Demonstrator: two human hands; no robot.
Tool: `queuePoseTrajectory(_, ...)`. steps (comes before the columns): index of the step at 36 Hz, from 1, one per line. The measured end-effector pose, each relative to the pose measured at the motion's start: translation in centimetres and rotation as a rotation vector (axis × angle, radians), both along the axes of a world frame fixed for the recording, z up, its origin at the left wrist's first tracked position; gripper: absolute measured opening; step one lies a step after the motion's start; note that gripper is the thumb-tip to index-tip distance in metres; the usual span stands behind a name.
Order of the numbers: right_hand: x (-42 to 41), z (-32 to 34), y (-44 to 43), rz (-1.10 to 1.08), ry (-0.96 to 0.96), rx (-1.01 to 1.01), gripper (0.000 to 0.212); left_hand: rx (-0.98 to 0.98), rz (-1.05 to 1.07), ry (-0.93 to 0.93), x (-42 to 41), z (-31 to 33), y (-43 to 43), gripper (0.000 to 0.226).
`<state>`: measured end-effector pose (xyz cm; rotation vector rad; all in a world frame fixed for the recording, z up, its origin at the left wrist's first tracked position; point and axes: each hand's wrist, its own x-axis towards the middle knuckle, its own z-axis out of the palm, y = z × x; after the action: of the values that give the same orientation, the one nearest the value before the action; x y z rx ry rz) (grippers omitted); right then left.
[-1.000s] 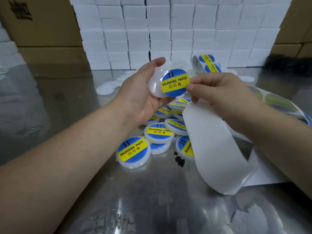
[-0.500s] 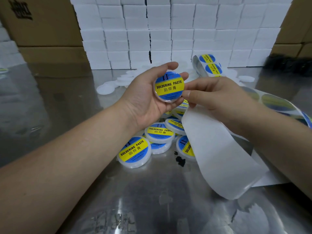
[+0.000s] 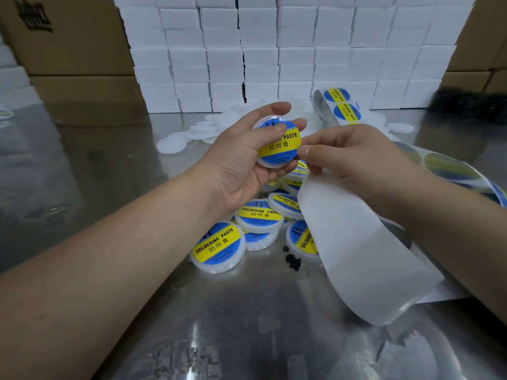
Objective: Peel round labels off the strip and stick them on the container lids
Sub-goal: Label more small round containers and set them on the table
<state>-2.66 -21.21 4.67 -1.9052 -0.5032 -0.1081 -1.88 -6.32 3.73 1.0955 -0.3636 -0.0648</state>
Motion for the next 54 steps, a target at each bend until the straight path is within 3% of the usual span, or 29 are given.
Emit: queuePoseTrajectory(54,0.15,-0.13,0.02,-0.054,0.002,-0.037,0.013,0.108,0.075,-0.033,-0.51,-0.02,-0.15,0.029)
